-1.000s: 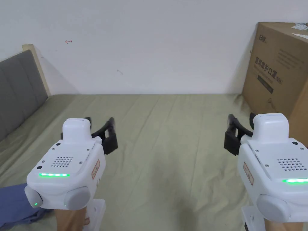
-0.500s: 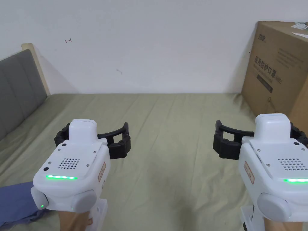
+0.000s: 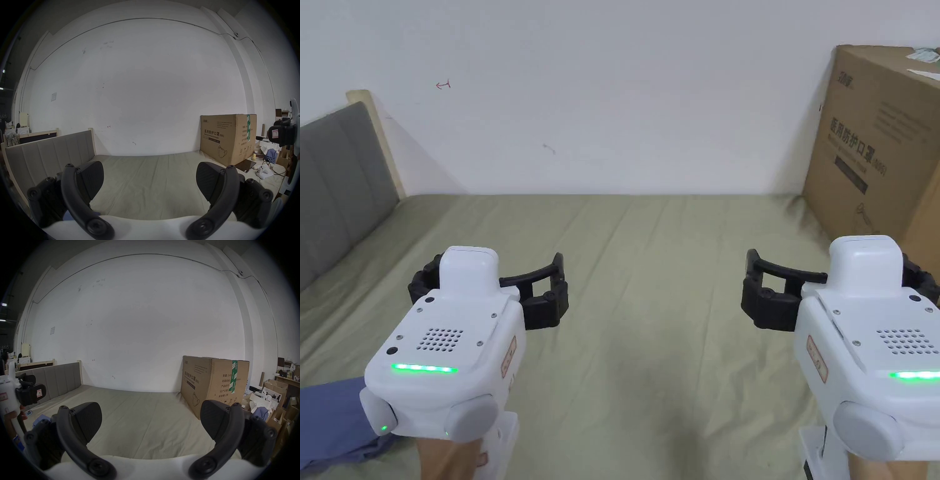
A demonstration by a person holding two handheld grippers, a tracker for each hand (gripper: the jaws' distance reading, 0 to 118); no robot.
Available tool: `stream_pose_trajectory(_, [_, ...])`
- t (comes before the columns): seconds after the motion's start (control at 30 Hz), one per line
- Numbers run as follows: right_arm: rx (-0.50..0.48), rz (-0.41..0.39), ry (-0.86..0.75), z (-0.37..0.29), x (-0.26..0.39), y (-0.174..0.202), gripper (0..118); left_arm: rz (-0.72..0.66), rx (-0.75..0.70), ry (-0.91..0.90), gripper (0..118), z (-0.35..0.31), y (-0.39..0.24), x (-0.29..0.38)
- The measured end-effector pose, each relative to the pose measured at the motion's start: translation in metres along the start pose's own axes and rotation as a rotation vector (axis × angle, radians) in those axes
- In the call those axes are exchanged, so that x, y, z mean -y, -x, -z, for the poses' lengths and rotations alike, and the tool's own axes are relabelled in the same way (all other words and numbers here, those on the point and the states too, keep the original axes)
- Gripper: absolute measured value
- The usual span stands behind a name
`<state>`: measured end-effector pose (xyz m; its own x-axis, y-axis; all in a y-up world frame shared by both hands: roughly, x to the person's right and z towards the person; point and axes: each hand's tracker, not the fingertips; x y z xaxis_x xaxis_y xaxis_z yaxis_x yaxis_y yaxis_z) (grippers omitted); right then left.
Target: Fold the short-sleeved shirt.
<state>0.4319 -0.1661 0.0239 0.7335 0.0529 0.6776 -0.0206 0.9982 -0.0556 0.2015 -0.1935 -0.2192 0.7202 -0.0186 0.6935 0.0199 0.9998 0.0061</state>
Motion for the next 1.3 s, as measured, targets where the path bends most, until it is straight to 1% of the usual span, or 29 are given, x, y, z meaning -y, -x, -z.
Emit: stream_pose_trajectory(1.3, [-0.002, -0.001, 0.006, 0.0004, 0.0014, 0.0, 118, 0.009, -0.003, 0.003, 113, 0.0005, 0.0019, 0.0031])
